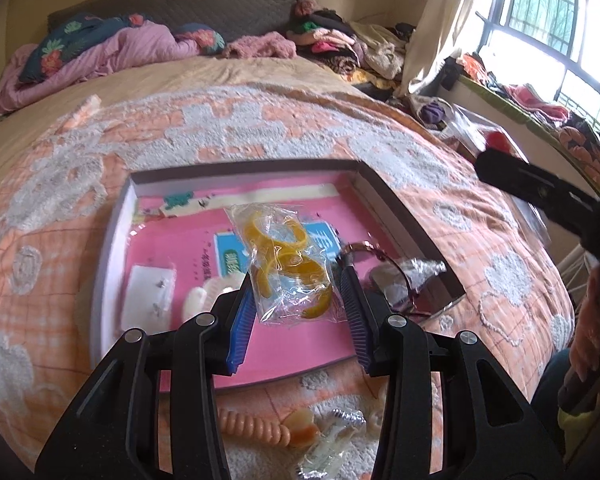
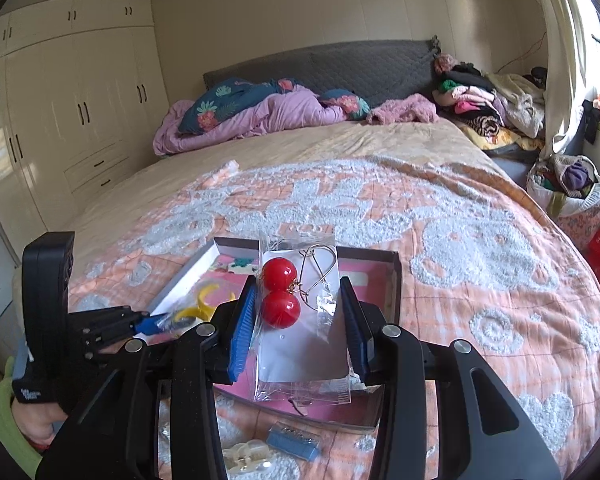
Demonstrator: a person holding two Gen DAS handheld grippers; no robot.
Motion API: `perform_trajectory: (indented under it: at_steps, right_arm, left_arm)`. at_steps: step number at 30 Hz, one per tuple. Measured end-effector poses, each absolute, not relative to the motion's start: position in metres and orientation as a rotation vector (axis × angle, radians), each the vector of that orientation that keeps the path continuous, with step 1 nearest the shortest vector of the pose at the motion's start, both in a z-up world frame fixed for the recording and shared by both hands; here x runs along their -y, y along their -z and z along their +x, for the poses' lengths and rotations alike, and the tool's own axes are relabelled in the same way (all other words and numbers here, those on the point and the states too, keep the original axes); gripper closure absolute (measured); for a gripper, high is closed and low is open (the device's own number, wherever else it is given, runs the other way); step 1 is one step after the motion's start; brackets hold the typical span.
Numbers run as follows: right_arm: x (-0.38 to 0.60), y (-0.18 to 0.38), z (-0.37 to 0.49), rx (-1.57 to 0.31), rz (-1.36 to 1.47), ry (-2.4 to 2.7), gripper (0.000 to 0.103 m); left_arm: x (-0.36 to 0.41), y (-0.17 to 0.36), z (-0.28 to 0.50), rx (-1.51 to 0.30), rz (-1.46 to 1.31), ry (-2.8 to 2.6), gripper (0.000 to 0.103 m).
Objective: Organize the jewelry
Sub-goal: 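Carry the yellow hair ties into the box with the left tool while the right tool carries the earrings in, then open both tools to release the hair ties and earrings inside the box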
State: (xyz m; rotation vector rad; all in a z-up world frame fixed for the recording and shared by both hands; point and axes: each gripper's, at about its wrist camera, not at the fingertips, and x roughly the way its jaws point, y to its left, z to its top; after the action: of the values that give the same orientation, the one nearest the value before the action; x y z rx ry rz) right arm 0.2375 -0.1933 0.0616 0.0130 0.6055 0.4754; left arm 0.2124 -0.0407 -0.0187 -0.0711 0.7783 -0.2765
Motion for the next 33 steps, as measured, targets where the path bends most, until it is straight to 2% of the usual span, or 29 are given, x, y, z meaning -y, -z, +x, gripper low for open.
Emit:
perform_trajectory:
  at_steps: [22, 28, 30, 33]
  right_arm:
    - [0.194, 0.021, 0.282, -0.816, 0.009, -0.424, 0.064]
    - [0.198, 0.031, 0.286, -0.838, 0.021, -0.412, 0.062]
    - [0.198, 0.031, 0.286, -0.842, 0.025, -0.411, 0.060]
    - [0.200, 0.029, 0.284, -0.836, 0.036, -0.409, 0.050]
  left_arm:
    - [0.046, 0.044, 0.221, -0.844, -0.047, 0.290, 0.070]
    - [0.045, 0.044, 0.221, -0.847, -0.048, 0.291, 0.062]
    - [0.045, 0.044, 0.221, -0.846, -0.047, 0.290, 0.060]
    - [0.045, 0.044, 0.221, -0.847, -0.047, 0.289, 0.056]
